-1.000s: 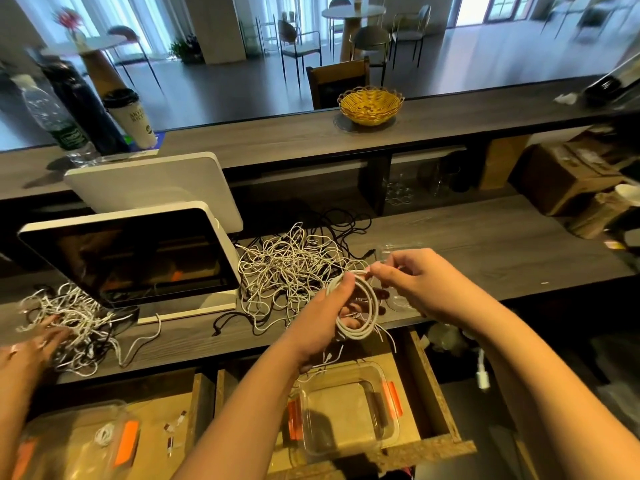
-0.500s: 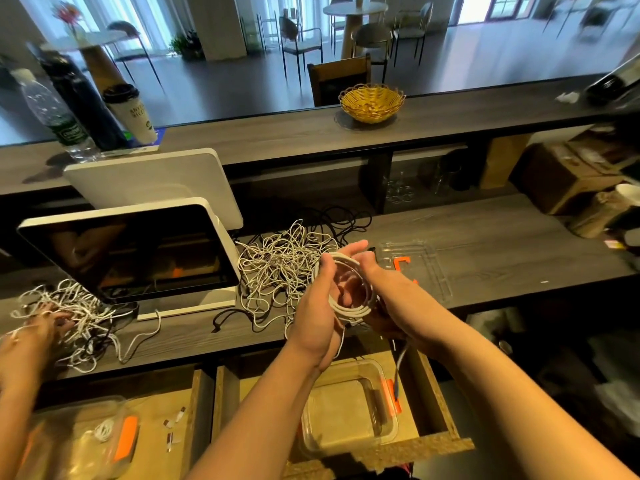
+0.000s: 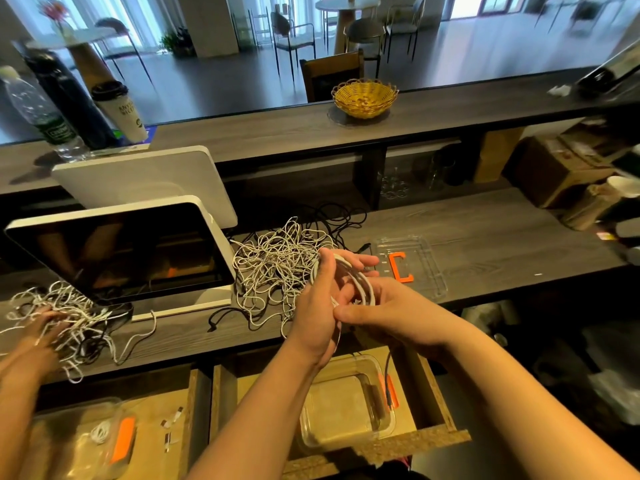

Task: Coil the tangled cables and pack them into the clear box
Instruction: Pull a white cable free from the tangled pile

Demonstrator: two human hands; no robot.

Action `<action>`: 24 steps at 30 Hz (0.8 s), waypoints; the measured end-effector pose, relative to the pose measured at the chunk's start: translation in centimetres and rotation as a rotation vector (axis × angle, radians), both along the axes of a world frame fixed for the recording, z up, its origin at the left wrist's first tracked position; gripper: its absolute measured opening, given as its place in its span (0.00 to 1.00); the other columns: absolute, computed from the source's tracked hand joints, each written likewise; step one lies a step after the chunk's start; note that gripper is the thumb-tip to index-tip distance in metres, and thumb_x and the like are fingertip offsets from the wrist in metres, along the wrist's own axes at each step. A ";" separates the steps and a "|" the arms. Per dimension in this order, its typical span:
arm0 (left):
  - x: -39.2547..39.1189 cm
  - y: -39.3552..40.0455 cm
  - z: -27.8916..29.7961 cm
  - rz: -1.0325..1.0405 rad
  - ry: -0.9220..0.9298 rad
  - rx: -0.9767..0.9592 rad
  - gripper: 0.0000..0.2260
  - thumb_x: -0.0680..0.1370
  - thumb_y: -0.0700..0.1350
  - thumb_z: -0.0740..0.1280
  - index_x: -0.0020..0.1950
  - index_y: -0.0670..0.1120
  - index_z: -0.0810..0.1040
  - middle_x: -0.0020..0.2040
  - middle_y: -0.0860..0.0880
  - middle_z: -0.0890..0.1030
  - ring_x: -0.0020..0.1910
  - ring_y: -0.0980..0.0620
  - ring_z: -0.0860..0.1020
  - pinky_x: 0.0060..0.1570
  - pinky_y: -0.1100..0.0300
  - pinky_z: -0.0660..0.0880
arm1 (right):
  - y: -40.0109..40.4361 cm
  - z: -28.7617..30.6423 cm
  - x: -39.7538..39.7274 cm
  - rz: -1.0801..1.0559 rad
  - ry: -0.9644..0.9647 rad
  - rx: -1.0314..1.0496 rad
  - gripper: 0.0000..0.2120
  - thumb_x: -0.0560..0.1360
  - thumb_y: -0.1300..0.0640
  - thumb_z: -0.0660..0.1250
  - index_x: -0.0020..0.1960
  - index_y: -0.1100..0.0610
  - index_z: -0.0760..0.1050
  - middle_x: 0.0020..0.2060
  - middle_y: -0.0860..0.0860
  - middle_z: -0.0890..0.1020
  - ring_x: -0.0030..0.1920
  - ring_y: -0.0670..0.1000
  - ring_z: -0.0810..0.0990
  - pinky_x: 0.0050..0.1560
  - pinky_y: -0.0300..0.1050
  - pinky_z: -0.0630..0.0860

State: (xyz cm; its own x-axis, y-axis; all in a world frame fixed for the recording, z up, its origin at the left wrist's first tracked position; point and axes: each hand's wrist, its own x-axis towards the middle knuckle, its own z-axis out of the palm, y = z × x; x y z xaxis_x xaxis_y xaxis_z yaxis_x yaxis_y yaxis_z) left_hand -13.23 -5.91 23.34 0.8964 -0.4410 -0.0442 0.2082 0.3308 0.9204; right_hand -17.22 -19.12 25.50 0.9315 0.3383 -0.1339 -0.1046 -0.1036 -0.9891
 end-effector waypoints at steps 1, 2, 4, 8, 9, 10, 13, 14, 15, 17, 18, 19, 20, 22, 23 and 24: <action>0.0 0.1 0.0 0.014 -0.001 0.029 0.24 0.82 0.60 0.52 0.50 0.43 0.77 0.58 0.41 0.82 0.60 0.44 0.80 0.61 0.49 0.77 | 0.0 0.0 0.0 0.003 0.003 -0.001 0.05 0.77 0.59 0.67 0.46 0.61 0.76 0.38 0.43 0.81 0.40 0.40 0.79 0.45 0.33 0.74; 0.1 0.2 0.0 0.026 0.000 0.066 0.24 0.81 0.60 0.52 0.51 0.44 0.79 0.56 0.42 0.83 0.58 0.44 0.81 0.57 0.51 0.79 | 0.1 -0.2 0.1 -0.002 0.006 -0.004 0.05 0.78 0.60 0.67 0.47 0.62 0.75 0.37 0.43 0.81 0.39 0.40 0.79 0.44 0.32 0.74; 0.1 0.6 0.0 0.020 0.018 0.127 0.23 0.81 0.61 0.54 0.52 0.48 0.82 0.50 0.42 0.83 0.48 0.45 0.83 0.39 0.56 0.80 | 0.2 -0.5 0.2 -0.010 0.016 0.029 0.06 0.79 0.61 0.67 0.48 0.65 0.75 0.37 0.46 0.81 0.39 0.45 0.80 0.45 0.35 0.75; 0.8 1.0 -0.1 -0.001 0.021 0.191 0.20 0.82 0.58 0.57 0.54 0.50 0.85 0.45 0.41 0.81 0.46 0.44 0.81 0.38 0.54 0.78 | 0.1 -0.8 0.2 -0.061 0.033 0.088 0.05 0.78 0.63 0.67 0.51 0.65 0.75 0.34 0.47 0.79 0.33 0.44 0.77 0.38 0.34 0.75; 1.1 1.1 0.0 -0.023 0.043 0.172 0.19 0.81 0.58 0.59 0.55 0.48 0.85 0.42 0.43 0.80 0.45 0.46 0.80 0.44 0.51 0.77 | 0.0 -0.8 0.1 -0.068 0.043 0.092 0.06 0.78 0.64 0.67 0.52 0.66 0.75 0.34 0.47 0.79 0.32 0.43 0.77 0.37 0.33 0.75; 1.3 1.3 0.1 -0.049 0.082 0.139 0.19 0.79 0.56 0.61 0.56 0.45 0.85 0.38 0.45 0.78 0.41 0.49 0.79 0.49 0.49 0.75 | -0.2 -0.9 0.1 -0.063 0.053 0.093 0.07 0.78 0.64 0.67 0.53 0.67 0.75 0.33 0.47 0.79 0.32 0.43 0.77 0.37 0.33 0.75; 2.2 2.1 0.0 -0.070 0.179 0.061 0.13 0.80 0.46 0.63 0.55 0.43 0.85 0.31 0.49 0.72 0.34 0.53 0.73 0.47 0.53 0.72 | -0.6 -1.0 0.1 -0.033 0.067 0.037 0.07 0.78 0.61 0.68 0.50 0.66 0.75 0.31 0.49 0.77 0.32 0.44 0.75 0.37 0.34 0.74; 2.3 2.2 -0.1 -0.051 0.203 0.047 0.12 0.81 0.42 0.61 0.57 0.43 0.84 0.30 0.49 0.71 0.33 0.53 0.72 0.44 0.56 0.71 | -0.7 -1.1 0.1 -0.037 0.066 0.015 0.09 0.77 0.60 0.69 0.50 0.67 0.75 0.31 0.50 0.76 0.32 0.45 0.75 0.37 0.34 0.73; 2.4 2.2 -0.3 -0.020 0.229 0.044 0.13 0.81 0.40 0.60 0.59 0.43 0.82 0.30 0.50 0.70 0.31 0.54 0.70 0.41 0.57 0.70 | -0.7 -1.1 0.2 -0.041 0.063 0.000 0.11 0.77 0.60 0.69 0.49 0.69 0.75 0.31 0.51 0.76 0.32 0.45 0.74 0.37 0.35 0.73; 2.2 2.0 -0.2 0.063 0.248 0.092 0.13 0.80 0.39 0.59 0.58 0.43 0.82 0.29 0.50 0.69 0.28 0.55 0.67 0.35 0.61 0.69 | -0.6 -1.0 0.4 -0.029 0.043 -0.031 0.11 0.77 0.60 0.70 0.48 0.70 0.75 0.32 0.49 0.77 0.32 0.45 0.75 0.38 0.35 0.74; 2.1 1.8 -0.2 0.105 0.231 0.139 0.12 0.80 0.39 0.60 0.54 0.43 0.82 0.30 0.50 0.71 0.26 0.56 0.67 0.32 0.62 0.68 | -0.4 -0.9 0.5 -0.018 0.032 -0.042 0.09 0.77 0.61 0.70 0.48 0.68 0.75 0.32 0.48 0.78 0.32 0.44 0.76 0.38 0.35 0.74; 2.1 1.7 -0.2 0.138 0.204 0.190 0.10 0.79 0.40 0.61 0.50 0.42 0.82 0.31 0.50 0.73 0.26 0.56 0.67 0.30 0.63 0.68 | -0.2 -0.9 0.5 -0.009 0.027 -0.044 0.07 0.77 0.62 0.69 0.47 0.66 0.76 0.31 0.46 0.79 0.32 0.43 0.76 0.38 0.35 0.75; 2.1 1.6 -0.3 0.157 0.186 0.233 0.08 0.79 0.40 0.62 0.46 0.42 0.81 0.32 0.49 0.74 0.26 0.56 0.68 0.28 0.64 0.67 | 0.0 -0.8 0.5 0.000 0.023 -0.042 0.04 0.77 0.63 0.69 0.45 0.63 0.76 0.31 0.45 0.79 0.32 0.42 0.76 0.38 0.34 0.75; 2.3 1.7 -0.7 0.142 0.128 0.319 0.08 0.80 0.42 0.63 0.42 0.43 0.78 0.32 0.49 0.75 0.28 0.54 0.70 0.29 0.64 0.67 | 0.4 -1.0 0.5 0.005 0.011 -0.048 0.05 0.77 0.63 0.69 0.43 0.57 0.76 0.31 0.44 0.80 0.33 0.42 0.76 0.38 0.34 0.76; 2.4 1.7 -1.0 0.121 0.077 0.381 0.10 0.81 0.45 0.64 0.41 0.43 0.78 0.33 0.48 0.76 0.31 0.51 0.71 0.33 0.61 0.71 | 0.5 -1.1 0.6 0.002 0.002 -0.055 0.05 0.77 0.62 0.69 0.43 0.55 0.76 0.31 0.44 0.80 0.33 0.42 0.77 0.39 0.35 0.76; 2.5 1.8 -1.2 0.102 0.017 0.456 0.13 0.81 0.49 0.64 0.41 0.43 0.79 0.34 0.47 0.77 0.34 0.48 0.74 0.38 0.57 0.73 | 0.4 -1.1 0.7 -0.005 -0.001 -0.059 0.05 0.77 0.61 0.70 0.44 0.54 0.76 0.32 0.45 0.80 0.34 0.43 0.77 0.40 0.36 0.76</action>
